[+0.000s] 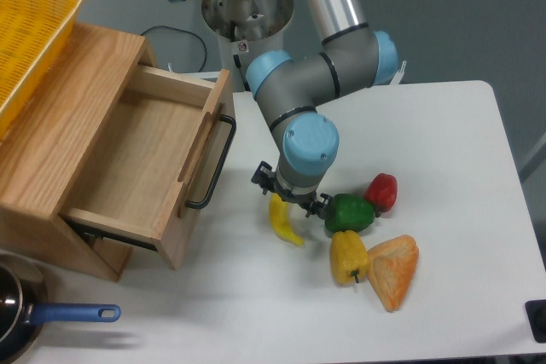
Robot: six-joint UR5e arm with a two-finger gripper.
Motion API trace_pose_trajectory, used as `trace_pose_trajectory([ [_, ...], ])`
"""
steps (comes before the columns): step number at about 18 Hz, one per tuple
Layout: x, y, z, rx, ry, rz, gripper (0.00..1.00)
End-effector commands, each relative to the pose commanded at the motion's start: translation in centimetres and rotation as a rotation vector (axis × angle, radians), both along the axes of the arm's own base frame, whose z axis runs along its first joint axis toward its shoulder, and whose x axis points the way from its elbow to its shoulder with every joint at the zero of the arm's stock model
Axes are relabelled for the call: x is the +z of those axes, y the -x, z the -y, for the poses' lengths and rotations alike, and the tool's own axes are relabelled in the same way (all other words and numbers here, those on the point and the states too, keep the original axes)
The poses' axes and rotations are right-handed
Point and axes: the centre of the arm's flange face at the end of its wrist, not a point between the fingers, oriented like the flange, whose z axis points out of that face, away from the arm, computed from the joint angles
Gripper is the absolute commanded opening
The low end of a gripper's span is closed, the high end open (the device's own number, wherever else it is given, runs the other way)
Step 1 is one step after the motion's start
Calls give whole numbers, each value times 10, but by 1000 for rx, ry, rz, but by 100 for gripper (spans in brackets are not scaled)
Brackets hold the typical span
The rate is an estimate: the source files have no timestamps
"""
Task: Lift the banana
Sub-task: 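Open the gripper and move it over the yellow banana, then lower the open gripper onto the banana's middle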
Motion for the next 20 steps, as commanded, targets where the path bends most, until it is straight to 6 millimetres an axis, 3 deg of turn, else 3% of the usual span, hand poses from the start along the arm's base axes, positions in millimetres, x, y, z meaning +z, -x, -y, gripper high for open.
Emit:
trace_pose_trajectory([
  [15,4,-17,-13,-51,-6,-52,100],
  [20,-7,-20,-11,-66,-2,-55,100],
])
